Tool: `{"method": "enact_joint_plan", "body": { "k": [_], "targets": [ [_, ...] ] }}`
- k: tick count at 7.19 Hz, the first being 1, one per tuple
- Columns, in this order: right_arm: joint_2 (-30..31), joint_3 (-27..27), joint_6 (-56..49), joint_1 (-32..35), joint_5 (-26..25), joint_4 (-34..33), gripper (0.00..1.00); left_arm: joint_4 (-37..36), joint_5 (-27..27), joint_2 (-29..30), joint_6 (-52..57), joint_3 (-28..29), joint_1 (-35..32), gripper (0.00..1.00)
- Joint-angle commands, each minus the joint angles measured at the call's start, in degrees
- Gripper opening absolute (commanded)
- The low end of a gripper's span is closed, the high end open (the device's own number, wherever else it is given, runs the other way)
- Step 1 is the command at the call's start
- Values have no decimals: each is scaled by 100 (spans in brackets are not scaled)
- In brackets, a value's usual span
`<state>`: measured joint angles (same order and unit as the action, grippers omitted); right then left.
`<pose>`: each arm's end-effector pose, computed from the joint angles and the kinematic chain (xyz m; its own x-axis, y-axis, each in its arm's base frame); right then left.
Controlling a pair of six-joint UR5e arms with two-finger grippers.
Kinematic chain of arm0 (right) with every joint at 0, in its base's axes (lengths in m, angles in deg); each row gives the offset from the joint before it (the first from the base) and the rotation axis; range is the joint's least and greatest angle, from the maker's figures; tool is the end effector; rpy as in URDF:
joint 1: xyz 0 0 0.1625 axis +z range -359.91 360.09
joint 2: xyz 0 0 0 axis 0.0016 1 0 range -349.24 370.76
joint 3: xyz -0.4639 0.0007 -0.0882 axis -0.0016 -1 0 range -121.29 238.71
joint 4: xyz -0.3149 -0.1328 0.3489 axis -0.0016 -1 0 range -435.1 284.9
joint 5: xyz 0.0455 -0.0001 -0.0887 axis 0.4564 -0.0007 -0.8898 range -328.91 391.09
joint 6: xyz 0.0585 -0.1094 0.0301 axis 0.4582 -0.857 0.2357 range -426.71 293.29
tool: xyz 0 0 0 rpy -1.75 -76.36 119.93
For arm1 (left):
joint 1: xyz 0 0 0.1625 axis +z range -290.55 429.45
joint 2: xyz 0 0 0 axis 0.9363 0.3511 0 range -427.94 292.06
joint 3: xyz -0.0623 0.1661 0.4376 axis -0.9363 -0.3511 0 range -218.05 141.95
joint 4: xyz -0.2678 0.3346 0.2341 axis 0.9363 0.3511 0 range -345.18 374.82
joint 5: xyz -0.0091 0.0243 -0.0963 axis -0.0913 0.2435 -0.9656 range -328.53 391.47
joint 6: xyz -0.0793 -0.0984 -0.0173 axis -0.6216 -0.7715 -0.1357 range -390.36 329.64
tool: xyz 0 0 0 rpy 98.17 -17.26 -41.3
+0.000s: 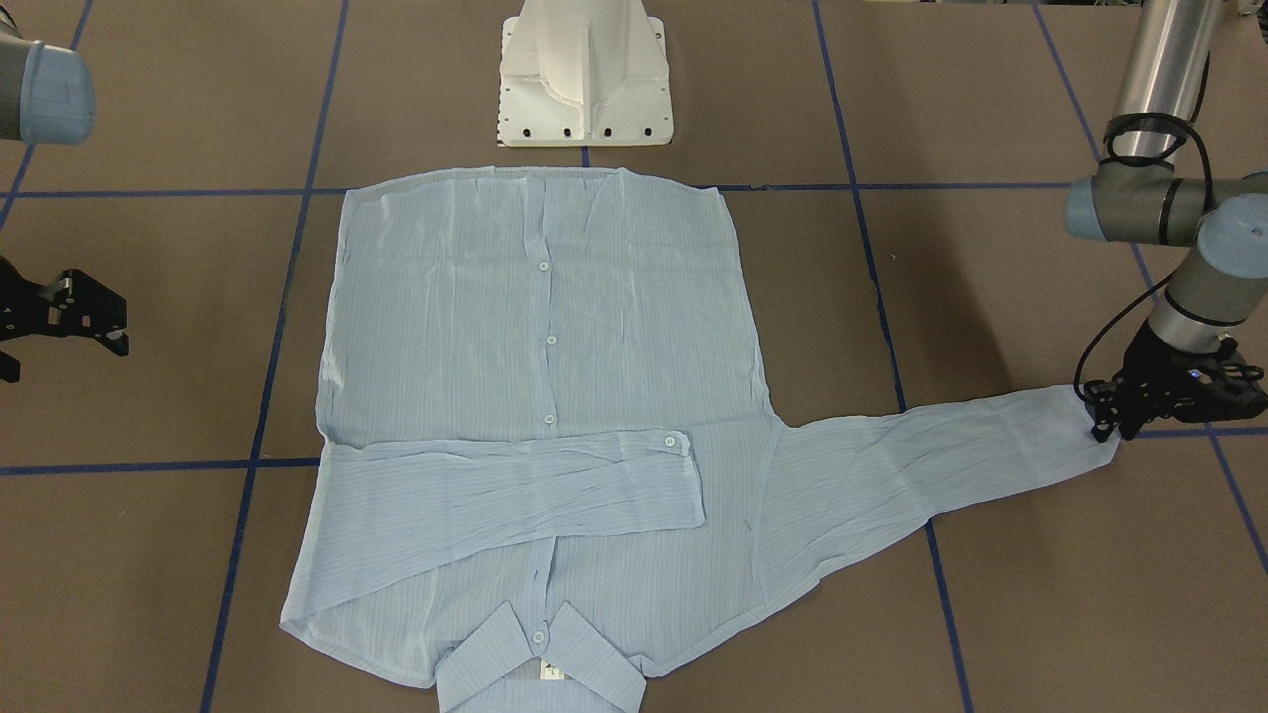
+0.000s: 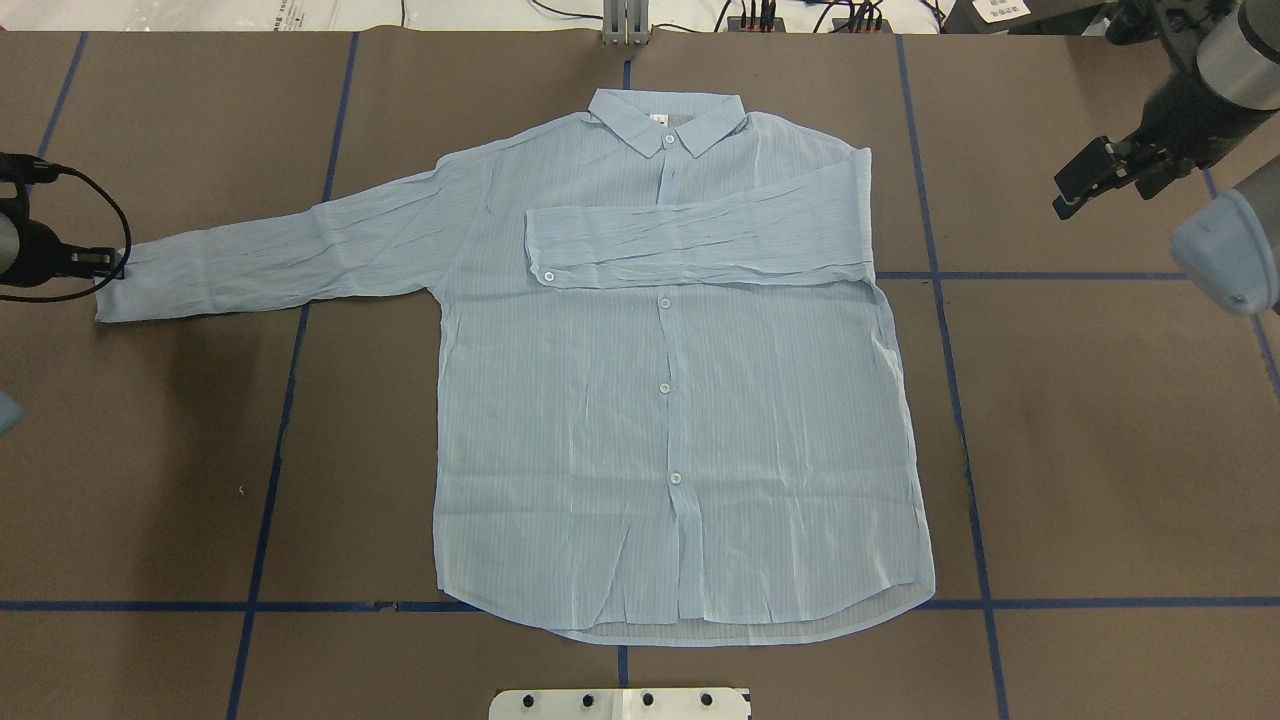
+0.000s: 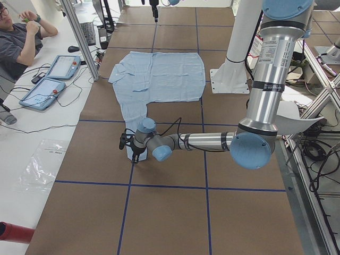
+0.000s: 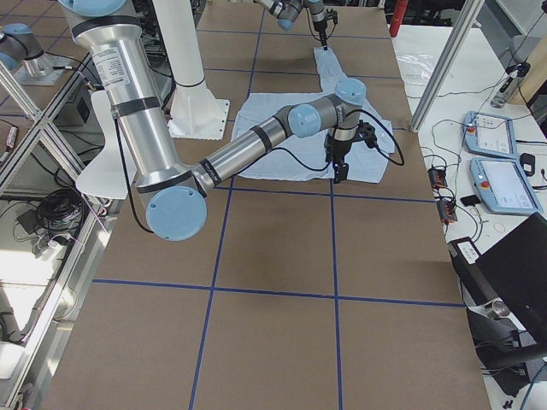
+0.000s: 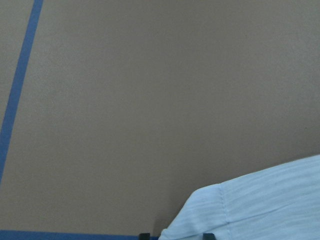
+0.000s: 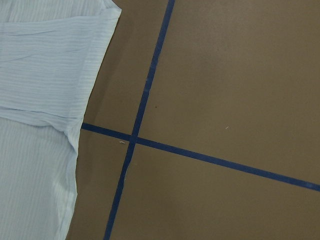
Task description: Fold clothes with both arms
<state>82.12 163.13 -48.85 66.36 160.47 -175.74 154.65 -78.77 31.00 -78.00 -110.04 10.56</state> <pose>-0.2235 -0.6386 0.4068 0.6950 -0.2474 0.6751 0.1670 0.9688 0.1832 0.2807 -0.6376 0.7286 0.7519 -0.0221 -0.6589 0.2435 0.9381 0.2463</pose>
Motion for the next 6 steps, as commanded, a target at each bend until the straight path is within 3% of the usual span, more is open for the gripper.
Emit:
{"method": "enact_joint_plan", "body": {
  "k": [1, 3, 5, 6],
  "targets": [
    [1, -1, -2, 0, -9, 0, 100, 8, -6, 29, 0, 44, 0, 23],
    [1, -1, -2, 0, -9, 0, 100, 8, -33, 21, 0, 1, -9, 3],
    [18, -1, -11, 9, 0, 0, 100, -44, -59, 21, 9, -156, -53, 0],
    [97, 8, -37, 53, 17, 0, 100, -505, -146, 21, 9, -610, -88, 0]
  ]
}}
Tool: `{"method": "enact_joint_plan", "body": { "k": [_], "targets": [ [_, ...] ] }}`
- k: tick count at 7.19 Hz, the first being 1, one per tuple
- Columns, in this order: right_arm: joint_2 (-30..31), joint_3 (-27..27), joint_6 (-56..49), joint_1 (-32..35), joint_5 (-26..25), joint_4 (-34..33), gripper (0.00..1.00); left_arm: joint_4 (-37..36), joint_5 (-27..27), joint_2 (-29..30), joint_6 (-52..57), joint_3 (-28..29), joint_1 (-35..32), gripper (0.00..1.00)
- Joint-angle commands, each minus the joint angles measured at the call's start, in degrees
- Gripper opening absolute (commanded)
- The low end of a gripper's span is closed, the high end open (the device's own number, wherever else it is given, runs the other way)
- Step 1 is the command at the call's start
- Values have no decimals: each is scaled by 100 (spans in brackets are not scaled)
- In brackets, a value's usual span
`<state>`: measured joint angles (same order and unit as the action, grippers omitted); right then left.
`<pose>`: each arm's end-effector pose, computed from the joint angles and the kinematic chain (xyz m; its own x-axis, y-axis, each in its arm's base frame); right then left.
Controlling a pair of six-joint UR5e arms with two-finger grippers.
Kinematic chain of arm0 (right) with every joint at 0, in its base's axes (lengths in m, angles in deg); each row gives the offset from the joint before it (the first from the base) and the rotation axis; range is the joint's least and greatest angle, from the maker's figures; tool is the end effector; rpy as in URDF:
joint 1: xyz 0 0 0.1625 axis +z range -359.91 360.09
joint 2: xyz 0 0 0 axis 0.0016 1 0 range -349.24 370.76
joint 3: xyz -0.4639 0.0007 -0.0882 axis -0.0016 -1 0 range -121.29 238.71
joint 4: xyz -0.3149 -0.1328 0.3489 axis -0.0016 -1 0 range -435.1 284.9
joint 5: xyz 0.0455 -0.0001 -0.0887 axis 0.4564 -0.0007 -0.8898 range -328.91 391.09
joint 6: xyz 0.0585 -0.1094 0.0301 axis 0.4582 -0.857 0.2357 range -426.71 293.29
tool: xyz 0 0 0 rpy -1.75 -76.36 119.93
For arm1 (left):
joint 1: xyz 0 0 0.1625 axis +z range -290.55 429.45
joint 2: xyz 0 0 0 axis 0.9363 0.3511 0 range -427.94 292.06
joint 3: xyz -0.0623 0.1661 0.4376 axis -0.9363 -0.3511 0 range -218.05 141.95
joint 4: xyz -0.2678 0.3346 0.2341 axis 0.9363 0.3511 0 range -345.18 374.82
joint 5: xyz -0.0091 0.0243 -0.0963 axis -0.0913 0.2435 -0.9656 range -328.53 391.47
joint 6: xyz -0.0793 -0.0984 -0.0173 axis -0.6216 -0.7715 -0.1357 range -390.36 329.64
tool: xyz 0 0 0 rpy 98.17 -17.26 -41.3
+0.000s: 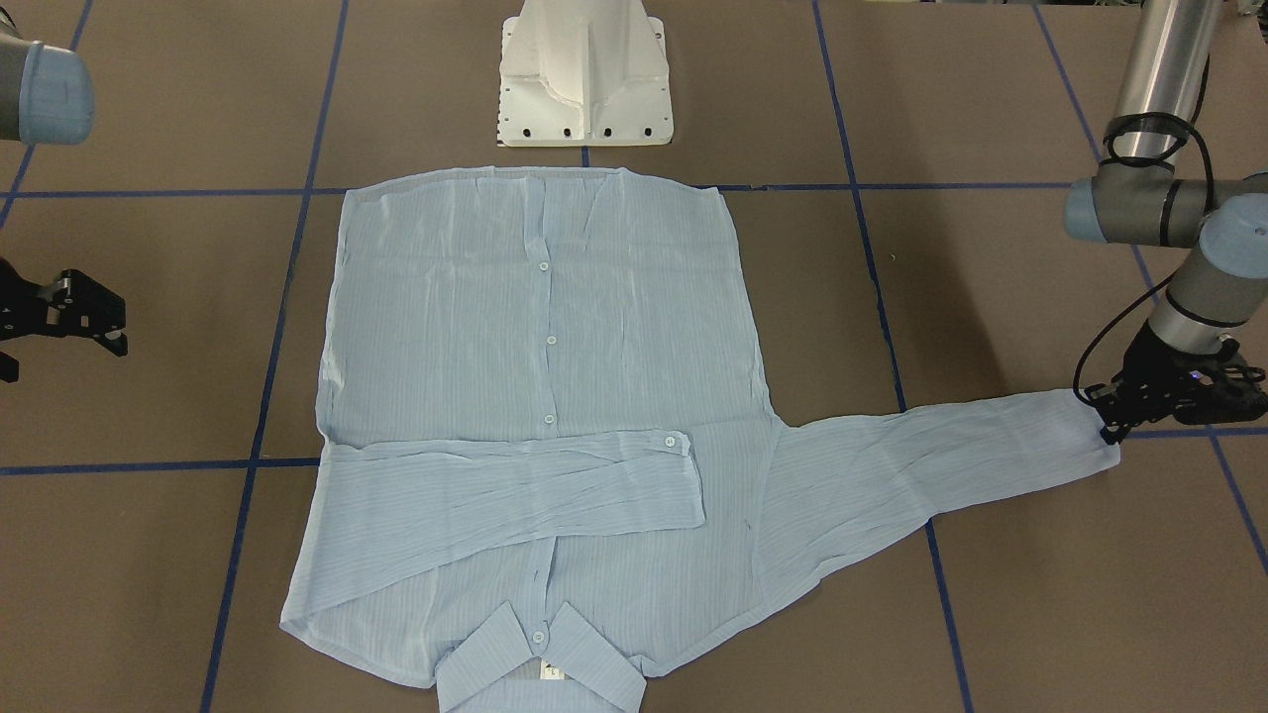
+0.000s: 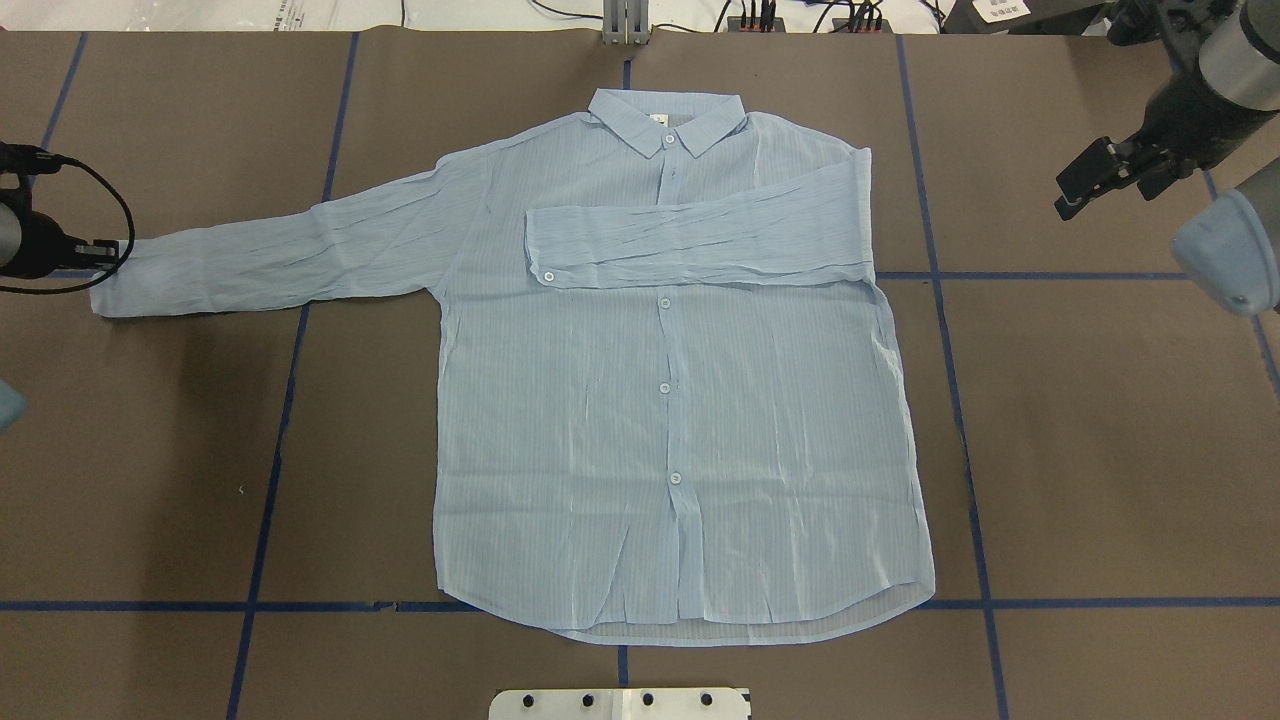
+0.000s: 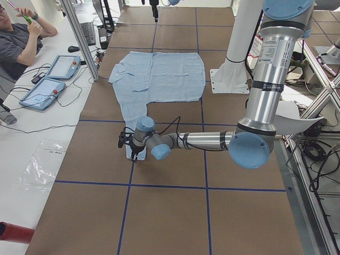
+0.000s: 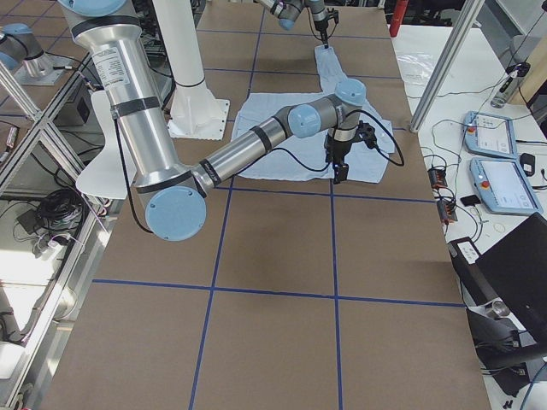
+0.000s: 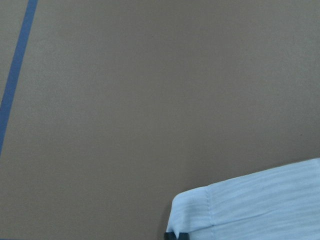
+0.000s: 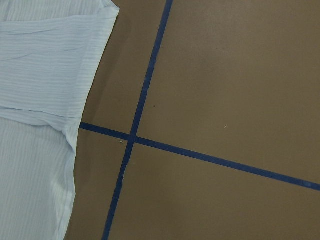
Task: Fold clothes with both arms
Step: 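Grasp the sleeve cuff nearest the left gripper with the left gripper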
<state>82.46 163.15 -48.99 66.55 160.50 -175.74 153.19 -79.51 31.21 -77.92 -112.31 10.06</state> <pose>-0.2208 -0.6379 0.4106 0.6966 -0.2440 0.6747 0.1660 0.9697 0.1794 0.2788 -0.6431 0.7050 0.7406 -0.0141 -0.6718 0.2470 0.9355 0.2526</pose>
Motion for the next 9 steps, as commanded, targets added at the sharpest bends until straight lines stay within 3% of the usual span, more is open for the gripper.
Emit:
{"method": "enact_joint_plan", "body": {
  "k": [1, 2, 4, 7, 9],
  "targets": [
    [255, 41, -41, 112, 23, 61, 100, -1495, -125, 43, 1, -1232, -64, 0],
    [501, 207, -49, 122, -20, 79, 100, -2811, -126, 435, 53, -2006, -64, 0],
    [1063, 392, -58, 384, 14, 542, 100, -4987, -282, 1873, -33, -2417, -55, 0],
    [2083, 472, -32, 421, 23, 1650, 100, -5189, -1020, 3290, -1619, -1885, 67, 0],
    [2173, 463, -14, 421, 15, 1670, 100, -5180, -1616, 4363, -2587, -1391, 199, 0]
  ]
}}
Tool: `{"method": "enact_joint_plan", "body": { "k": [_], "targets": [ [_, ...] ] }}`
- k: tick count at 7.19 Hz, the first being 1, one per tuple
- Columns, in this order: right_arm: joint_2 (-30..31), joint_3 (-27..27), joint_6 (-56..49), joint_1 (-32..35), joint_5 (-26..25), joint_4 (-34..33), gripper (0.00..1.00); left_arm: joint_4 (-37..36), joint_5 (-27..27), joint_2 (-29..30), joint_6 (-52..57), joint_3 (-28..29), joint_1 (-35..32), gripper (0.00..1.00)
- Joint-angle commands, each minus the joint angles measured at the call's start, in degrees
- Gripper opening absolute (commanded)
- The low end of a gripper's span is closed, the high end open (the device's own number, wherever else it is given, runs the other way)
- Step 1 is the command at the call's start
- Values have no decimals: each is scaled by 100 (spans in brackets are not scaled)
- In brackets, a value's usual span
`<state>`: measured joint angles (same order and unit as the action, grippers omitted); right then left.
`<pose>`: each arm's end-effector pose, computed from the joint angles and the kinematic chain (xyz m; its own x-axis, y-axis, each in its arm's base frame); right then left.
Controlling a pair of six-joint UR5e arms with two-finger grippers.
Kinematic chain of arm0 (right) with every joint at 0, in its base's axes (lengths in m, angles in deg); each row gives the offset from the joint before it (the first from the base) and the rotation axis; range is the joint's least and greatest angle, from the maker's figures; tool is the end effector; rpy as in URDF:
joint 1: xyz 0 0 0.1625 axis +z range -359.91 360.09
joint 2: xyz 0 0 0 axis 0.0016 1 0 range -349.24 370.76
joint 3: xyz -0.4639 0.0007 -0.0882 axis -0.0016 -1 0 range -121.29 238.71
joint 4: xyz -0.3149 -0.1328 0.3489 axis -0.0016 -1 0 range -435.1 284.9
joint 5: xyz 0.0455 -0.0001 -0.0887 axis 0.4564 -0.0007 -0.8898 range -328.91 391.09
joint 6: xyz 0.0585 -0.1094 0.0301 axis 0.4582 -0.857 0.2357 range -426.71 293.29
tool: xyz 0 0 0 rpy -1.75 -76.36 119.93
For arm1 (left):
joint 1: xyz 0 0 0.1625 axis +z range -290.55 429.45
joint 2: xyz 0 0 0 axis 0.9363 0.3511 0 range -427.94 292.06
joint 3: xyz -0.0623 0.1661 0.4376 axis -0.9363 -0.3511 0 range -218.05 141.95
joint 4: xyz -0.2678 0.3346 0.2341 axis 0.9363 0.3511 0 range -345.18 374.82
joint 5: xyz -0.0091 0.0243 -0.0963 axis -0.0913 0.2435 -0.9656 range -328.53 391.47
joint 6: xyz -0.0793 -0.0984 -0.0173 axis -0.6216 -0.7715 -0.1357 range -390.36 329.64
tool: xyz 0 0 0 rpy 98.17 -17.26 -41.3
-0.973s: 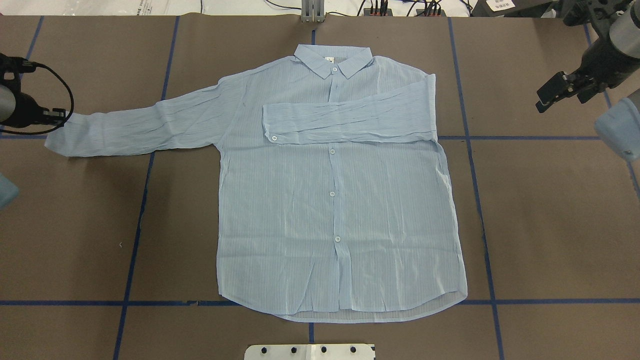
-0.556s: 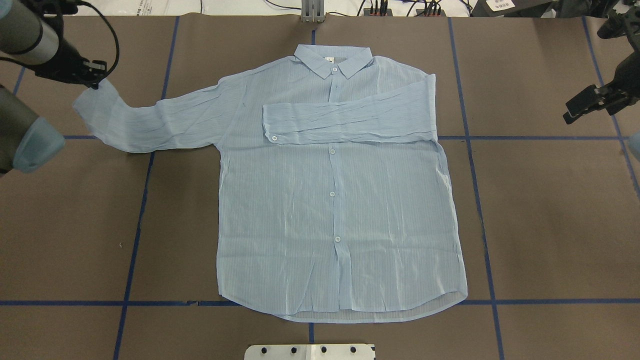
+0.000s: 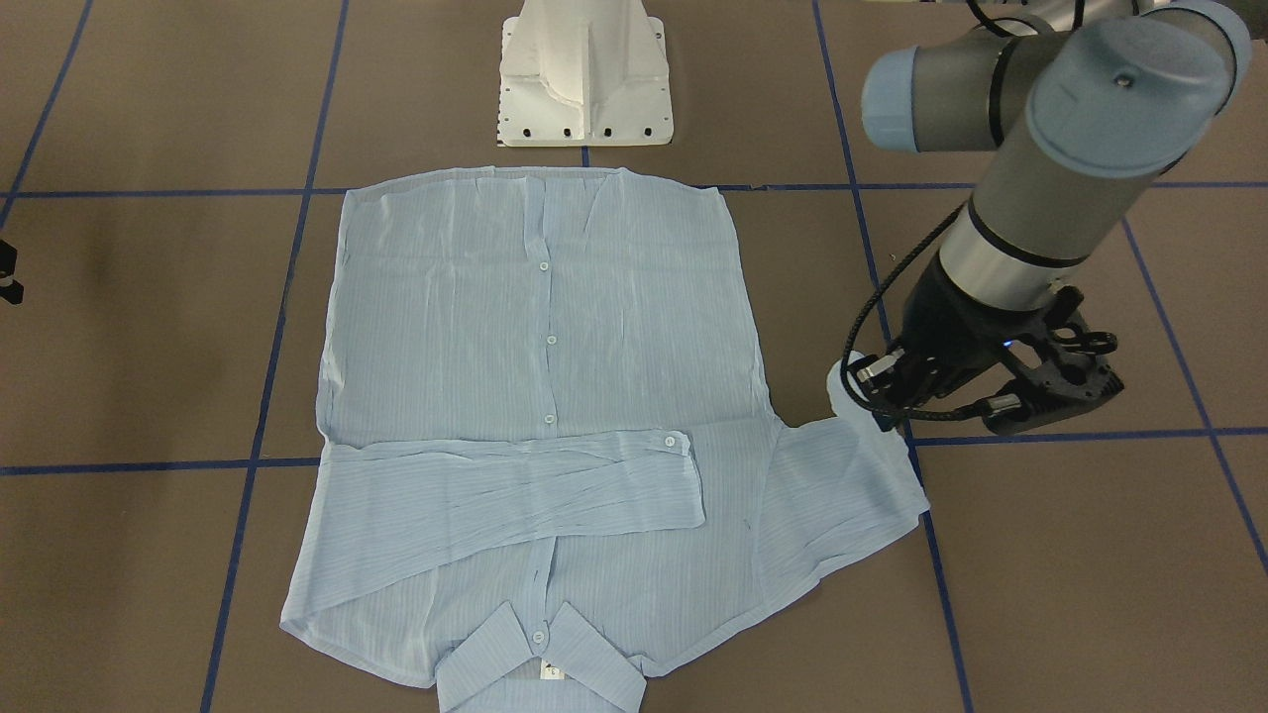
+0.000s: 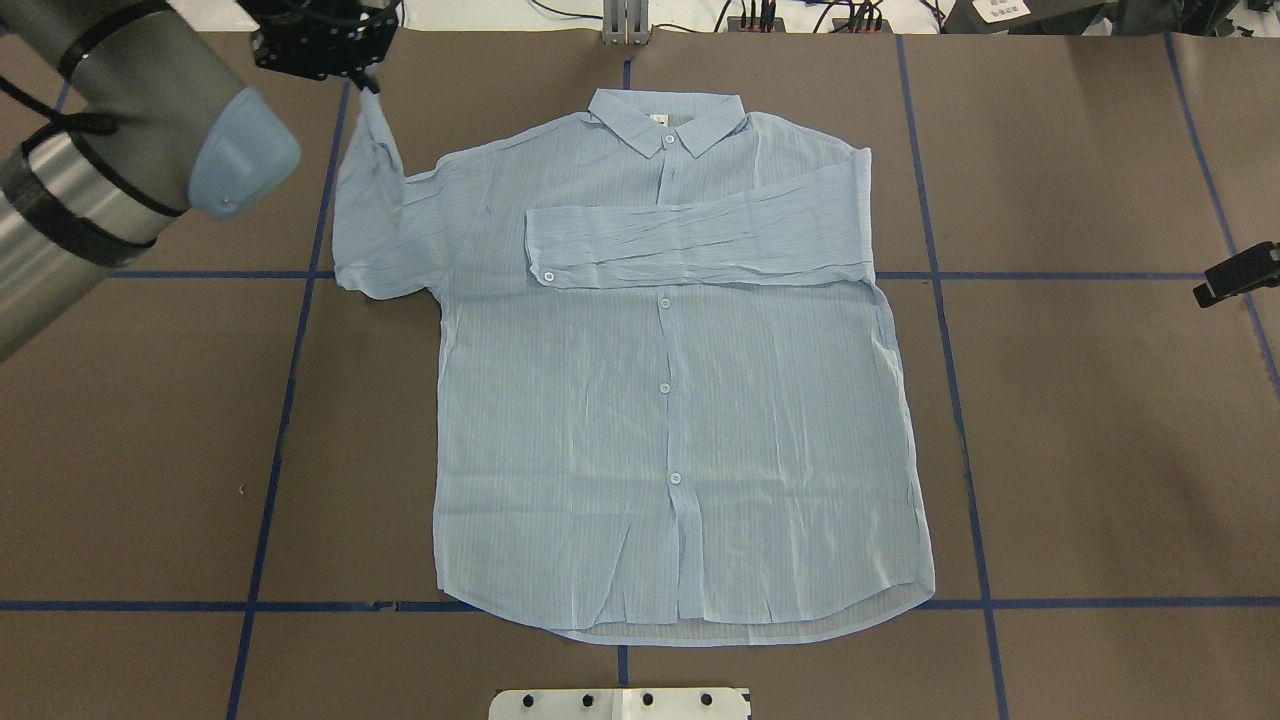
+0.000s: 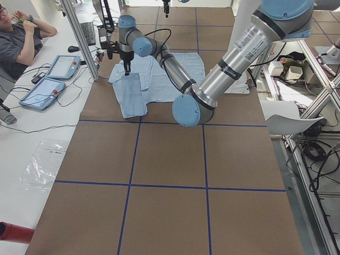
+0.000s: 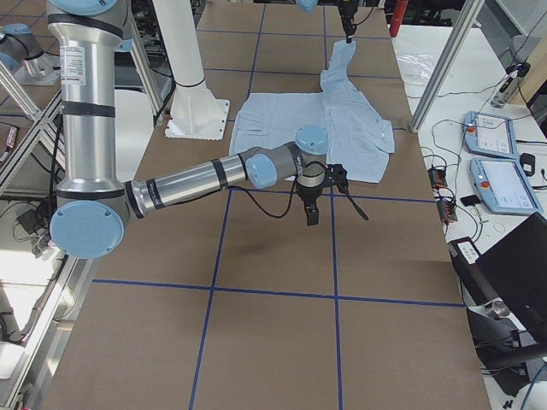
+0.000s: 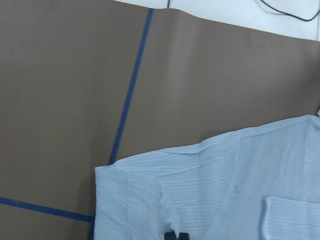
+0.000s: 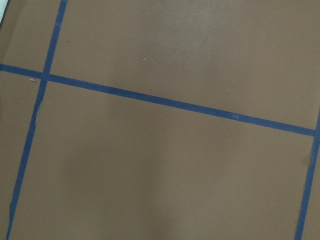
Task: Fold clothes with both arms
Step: 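Grasp the sleeve cuff nearest the left gripper with the left gripper, then carry the sleeve across the shirt body over the first sleeve with the left gripper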
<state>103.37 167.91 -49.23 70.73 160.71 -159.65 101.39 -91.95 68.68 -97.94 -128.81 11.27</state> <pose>-0.1360 -0.5438 0.5538 0.7099 -0.1963 0.6764 0.0987 0.9786 0.1804 0.3720 -0.7189 0.1486 0.5446 -0.2737 -0.7928 0.3244 0.9404 -0.1018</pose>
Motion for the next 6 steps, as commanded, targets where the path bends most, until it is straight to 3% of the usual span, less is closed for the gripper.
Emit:
{"method": "enact_joint_plan", "body": {
  "k": [1, 3, 6],
  "targets": [
    [82, -21, 53, 2, -6, 61, 100, 8, -619, 899, -972, 269, 165, 0],
    [73, -100, 45, 2, -15, 61, 100, 244, -631, 1034, -1231, 286, 534, 0],
    [64, -100, 71, 2, -24, 61, 100, 1070, -587, 1069, -1793, 768, 789, 0]
  ]
}}
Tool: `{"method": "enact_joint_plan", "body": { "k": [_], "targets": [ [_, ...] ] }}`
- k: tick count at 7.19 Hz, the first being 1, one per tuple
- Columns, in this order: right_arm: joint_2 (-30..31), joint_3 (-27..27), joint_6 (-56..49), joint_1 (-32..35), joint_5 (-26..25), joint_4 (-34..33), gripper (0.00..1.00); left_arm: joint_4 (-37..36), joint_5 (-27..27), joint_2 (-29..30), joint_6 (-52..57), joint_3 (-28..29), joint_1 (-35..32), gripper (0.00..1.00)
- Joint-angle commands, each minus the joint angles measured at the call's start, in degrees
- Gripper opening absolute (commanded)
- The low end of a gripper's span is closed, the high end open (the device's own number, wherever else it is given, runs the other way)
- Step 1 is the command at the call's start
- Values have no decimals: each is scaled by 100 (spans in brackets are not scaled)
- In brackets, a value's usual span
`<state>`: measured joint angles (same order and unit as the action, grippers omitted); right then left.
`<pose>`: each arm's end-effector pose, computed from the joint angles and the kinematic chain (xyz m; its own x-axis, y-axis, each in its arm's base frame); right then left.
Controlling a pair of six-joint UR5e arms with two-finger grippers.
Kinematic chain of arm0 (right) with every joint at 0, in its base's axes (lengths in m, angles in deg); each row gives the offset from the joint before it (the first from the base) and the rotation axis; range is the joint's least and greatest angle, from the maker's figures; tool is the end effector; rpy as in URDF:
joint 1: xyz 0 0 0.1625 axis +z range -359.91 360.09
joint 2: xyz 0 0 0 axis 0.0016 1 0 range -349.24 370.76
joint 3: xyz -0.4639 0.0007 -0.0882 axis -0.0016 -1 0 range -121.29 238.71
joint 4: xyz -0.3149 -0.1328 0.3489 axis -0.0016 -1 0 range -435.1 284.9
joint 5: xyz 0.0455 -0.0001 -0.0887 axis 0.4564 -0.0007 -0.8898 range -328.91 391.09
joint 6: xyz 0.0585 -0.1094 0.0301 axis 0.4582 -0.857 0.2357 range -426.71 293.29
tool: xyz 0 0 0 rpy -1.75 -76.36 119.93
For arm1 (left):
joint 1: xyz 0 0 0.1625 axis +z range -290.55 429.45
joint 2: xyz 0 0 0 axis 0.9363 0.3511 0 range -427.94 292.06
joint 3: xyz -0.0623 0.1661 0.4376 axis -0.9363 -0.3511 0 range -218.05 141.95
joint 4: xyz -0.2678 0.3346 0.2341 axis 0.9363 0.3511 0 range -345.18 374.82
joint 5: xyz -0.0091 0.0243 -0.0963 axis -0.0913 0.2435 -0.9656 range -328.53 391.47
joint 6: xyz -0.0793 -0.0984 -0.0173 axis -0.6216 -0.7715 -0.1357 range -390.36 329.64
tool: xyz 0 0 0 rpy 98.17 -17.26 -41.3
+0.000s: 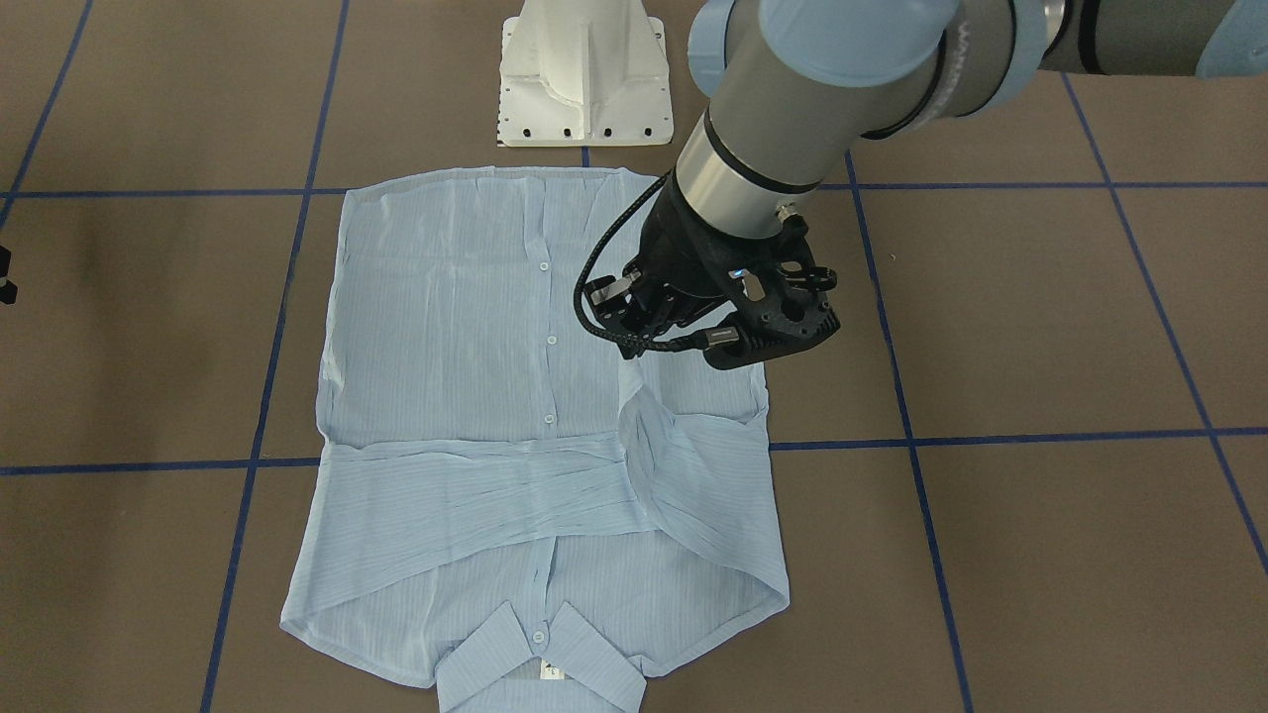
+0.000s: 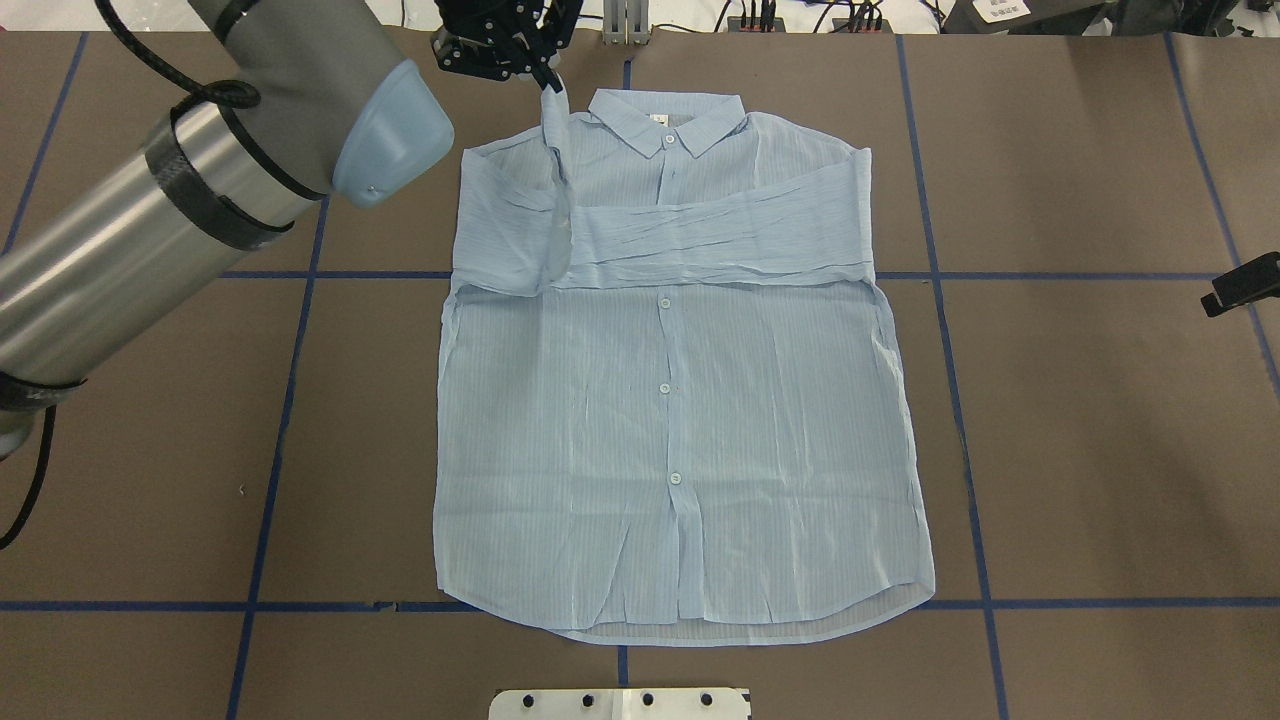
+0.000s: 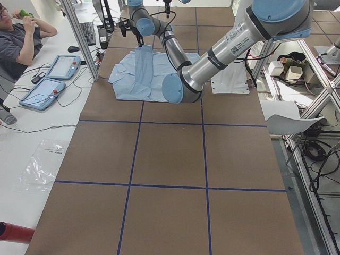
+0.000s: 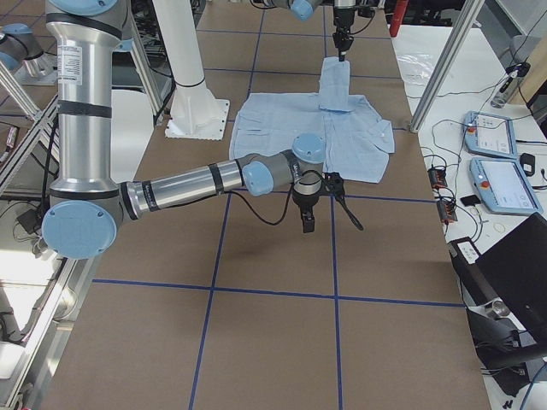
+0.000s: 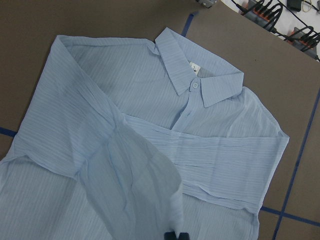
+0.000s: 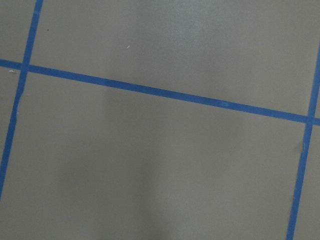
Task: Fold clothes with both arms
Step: 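Carry the sleeve across the shirt body over the first sleeve with the left gripper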
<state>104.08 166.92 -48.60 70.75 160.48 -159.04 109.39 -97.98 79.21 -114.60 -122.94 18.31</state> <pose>-0.1344 -0.5412 0.5697 0.7179 -0.1729 0.6743 0.0907 0.9836 0.1557 0.4756 -0.6734 0.0192 0.3706 -0.3362 -0.8658 0.2323 0.9361 -0.2641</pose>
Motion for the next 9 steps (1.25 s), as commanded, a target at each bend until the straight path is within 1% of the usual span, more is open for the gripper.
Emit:
{"method": "enact_joint_plan", "body": {
  "k": [1, 2, 4, 7, 9],
  "targets": [
    [-15, -10, 8, 0, -10, 0, 100, 429, 43, 155, -328, 427, 260, 0],
    [-24, -10, 8, -9, -10, 0, 100, 909, 174, 478, -608, 1039, 427, 0],
    [-33, -27, 8, -9, -10, 0, 100, 1596, 718, 858, -1049, 1954, 963, 0],
    [-51, -168, 8, -9, 8, 0, 100, 2362, 1333, 1192, -1349, 2809, 1298, 0],
    [-68, -229, 8, -9, 8, 0, 100, 2802, 1388, 1202, -1393, 3109, 1334, 0]
  ]
}}
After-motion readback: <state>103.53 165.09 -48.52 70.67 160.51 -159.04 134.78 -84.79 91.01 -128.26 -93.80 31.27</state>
